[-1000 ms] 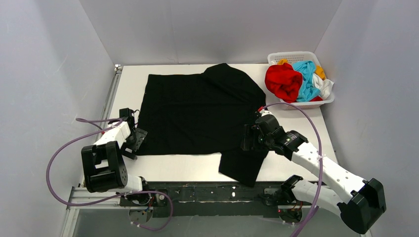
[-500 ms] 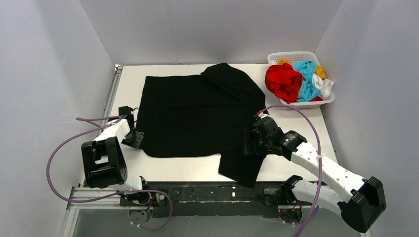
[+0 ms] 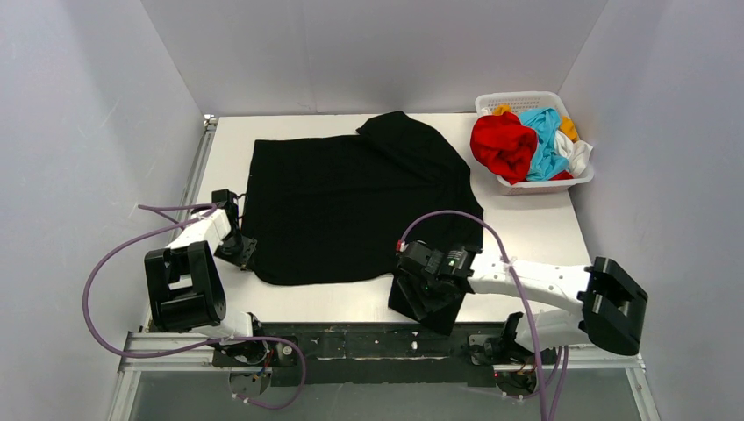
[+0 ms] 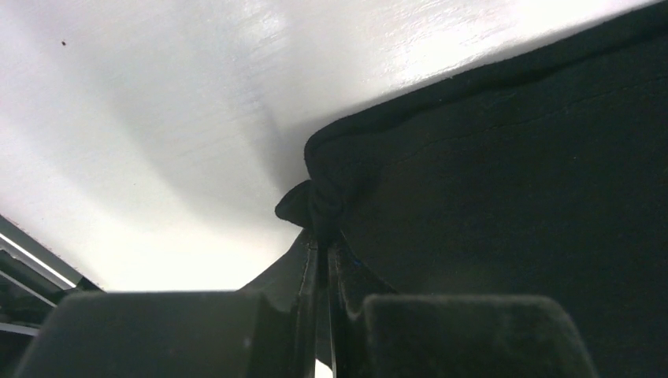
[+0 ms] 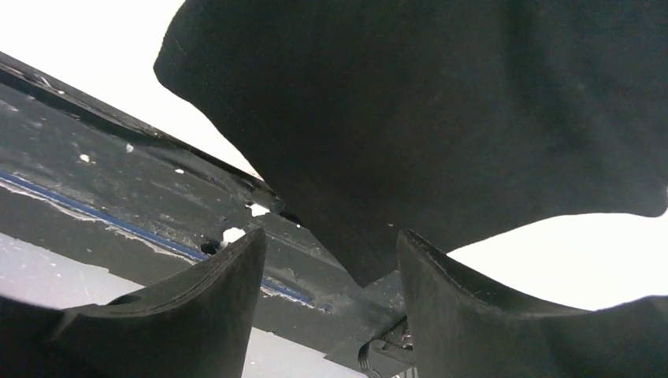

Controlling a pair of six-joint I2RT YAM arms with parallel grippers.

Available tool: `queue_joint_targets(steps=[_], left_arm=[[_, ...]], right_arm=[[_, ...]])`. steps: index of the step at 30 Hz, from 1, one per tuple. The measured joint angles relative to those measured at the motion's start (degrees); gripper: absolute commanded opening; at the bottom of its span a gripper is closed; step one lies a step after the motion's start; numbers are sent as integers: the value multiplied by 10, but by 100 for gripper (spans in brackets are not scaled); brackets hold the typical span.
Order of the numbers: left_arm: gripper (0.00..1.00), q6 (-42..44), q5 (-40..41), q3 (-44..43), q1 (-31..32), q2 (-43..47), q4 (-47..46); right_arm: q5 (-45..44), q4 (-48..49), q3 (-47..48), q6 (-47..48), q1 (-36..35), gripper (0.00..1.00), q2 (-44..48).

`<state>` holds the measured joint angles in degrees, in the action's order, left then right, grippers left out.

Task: Fold and stack the t-shirts
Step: Grab the side of the flattened tshirt closest away from the robot with both arms

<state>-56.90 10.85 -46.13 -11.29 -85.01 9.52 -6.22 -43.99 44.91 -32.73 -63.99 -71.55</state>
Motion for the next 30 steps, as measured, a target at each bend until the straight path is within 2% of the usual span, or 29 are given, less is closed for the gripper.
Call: queue_joint_targets(steps=[6,9,10,13,16,22,30], left_arm=[[0,21,-4,-12,0,2,29],[0,26,-6,-17,0,2,32],[0,27,-6,-17,0,2,33],[0,30,-7,-17,0,2,36],[0,30,-8,-17,0,2,42],[0,29,-7,-17,0,12,60],[0,13,19,6,0,134,120]], right_arm=[[20,12,0,-1,-10,63,-60],[22,22,0,-2,-10,56,-86],[22,26,0,-3,-10,49,-96],[19,30,3,-6,-10,19,-122],[13,26,6,-20,-10,1,-126],[19,-12,8,-36,-9,1,-112],[189,-73,2,-39,-18,1,56]])
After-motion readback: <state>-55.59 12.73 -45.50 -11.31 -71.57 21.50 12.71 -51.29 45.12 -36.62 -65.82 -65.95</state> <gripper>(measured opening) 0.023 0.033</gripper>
